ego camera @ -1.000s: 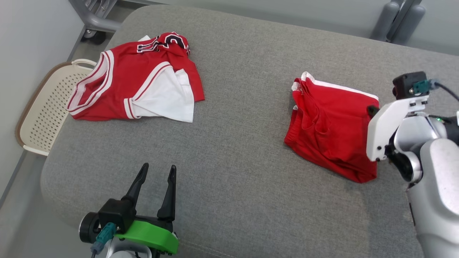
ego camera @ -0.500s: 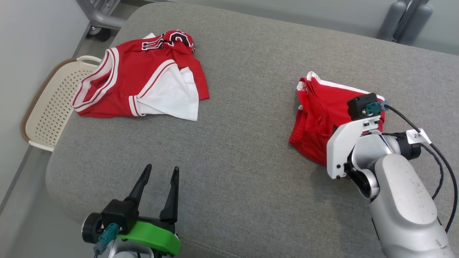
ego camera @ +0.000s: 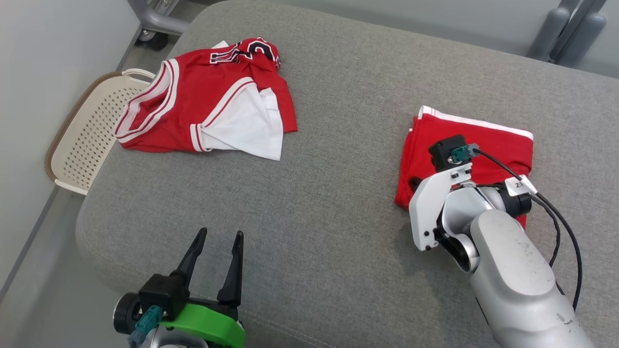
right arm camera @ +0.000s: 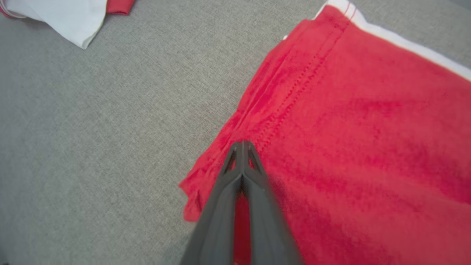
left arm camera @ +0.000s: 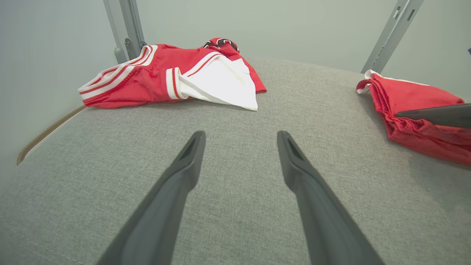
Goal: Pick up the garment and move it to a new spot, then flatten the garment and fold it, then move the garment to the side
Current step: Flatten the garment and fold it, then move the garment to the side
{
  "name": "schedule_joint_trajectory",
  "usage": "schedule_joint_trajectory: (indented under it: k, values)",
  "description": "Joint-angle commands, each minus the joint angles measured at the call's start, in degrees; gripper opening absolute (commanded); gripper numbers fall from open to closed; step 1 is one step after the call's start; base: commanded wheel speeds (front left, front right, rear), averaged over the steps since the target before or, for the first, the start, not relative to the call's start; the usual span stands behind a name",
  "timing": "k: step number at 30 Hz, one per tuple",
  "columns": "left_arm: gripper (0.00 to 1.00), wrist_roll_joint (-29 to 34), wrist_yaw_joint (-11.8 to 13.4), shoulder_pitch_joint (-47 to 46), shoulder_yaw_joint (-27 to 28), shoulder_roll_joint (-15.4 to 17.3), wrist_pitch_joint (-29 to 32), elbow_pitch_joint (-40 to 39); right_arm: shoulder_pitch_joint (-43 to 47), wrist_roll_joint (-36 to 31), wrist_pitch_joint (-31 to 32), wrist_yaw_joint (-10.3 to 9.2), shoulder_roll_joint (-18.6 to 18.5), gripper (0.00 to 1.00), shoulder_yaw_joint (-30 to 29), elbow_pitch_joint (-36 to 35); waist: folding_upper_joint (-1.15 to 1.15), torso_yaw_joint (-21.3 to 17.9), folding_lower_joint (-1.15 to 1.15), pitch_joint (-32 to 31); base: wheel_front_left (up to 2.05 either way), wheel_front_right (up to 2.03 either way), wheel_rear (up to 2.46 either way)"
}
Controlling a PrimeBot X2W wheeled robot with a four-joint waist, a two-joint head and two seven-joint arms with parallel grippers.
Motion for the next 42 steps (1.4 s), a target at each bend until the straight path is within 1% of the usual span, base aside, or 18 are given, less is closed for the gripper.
schedule_joint_trajectory:
  k: [1,7,14,15,16,19,22,30,32,35,42]
  values:
    - [1.00,-0.2,0.0,0.4,-0.1,0.0,0.0,0.1,-0.2,-0.3,0.2,0.00,-0.1,0.00,0.4,0.9,0.00,0.1,0.00,0.0,0.00,0.00,0.00]
    - [1.00,-0.7,0.4,-0.1,-0.4,0.0,0.0,0.0,-0.3,1.0,-0.4,0.01,0.1,0.00,3.0,3.6,0.00,0.1,0.00,0.2,0.00,0.00,0.00]
    - [1.00,-0.3,0.8,0.3,0.6,0.0,0.0,-0.2,-2.5,4.3,-1.3,0.00,0.0,0.00,5.2,1.6,0.00,-1.1,0.00,-0.4,0.00,0.00,0.00]
    - [1.00,-0.2,0.9,0.4,0.8,0.0,0.0,-0.3,-2.8,4.8,-1.4,0.00,0.0,0.41,5.2,0.9,0.00,-1.4,0.00,-0.7,0.00,0.00,0.00]
    - [1.00,0.0,0.9,0.5,1.0,0.0,0.0,-0.4,-2.9,5.5,-1.3,0.00,0.0,1.00,4.6,0.4,0.00,-1.7,0.00,-0.9,0.00,0.00,0.00]
    - [1.00,0.5,0.9,0.9,1.7,0.0,0.0,-0.7,-3.3,5.8,-0.8,0.00,0.0,1.00,2.8,-2.4,0.00,-2.8,0.00,-1.9,0.00,0.00,0.00]
    - [1.00,0.9,0.9,1.4,2.4,0.2,0.0,-1.1,-2.7,4.1,0.2,0.00,0.0,1.00,-1.0,-5.3,0.00,-4.0,0.00,-2.7,0.00,0.00,0.00]
    - [1.00,1.5,0.5,1.7,2.8,0.4,0.0,-1.7,2.0,-2.3,7.3,0.00,0.0,1.00,-16.0,-12.4,0.00,-6.6,0.00,-2.5,0.00,0.00,0.00]
    - [1.00,1.6,0.4,1.4,2.6,0.4,0.0,-1.7,2.8,-1.8,8.2,0.00,0.1,1.00,-18.9,-13.5,0.00,-6.9,0.00,-2.1,0.00,0.00,0.00]
    - [1.00,1.6,0.2,0.7,2.3,0.4,0.0,-1.7,3.9,-0.8,8.8,0.00,0.1,1.00,-20.9,-13.7,0.00,-7.2,0.00,-1.3,0.00,0.00,0.00]
    - [1.00,1.7,0.1,-0.2,2.4,0.3,0.0,-1.6,4.3,1.8,8.3,0.00,0.0,1.00,-22.1,-11.0,0.00,-7.6,0.00,0.0,0.00,0.00,0.00]
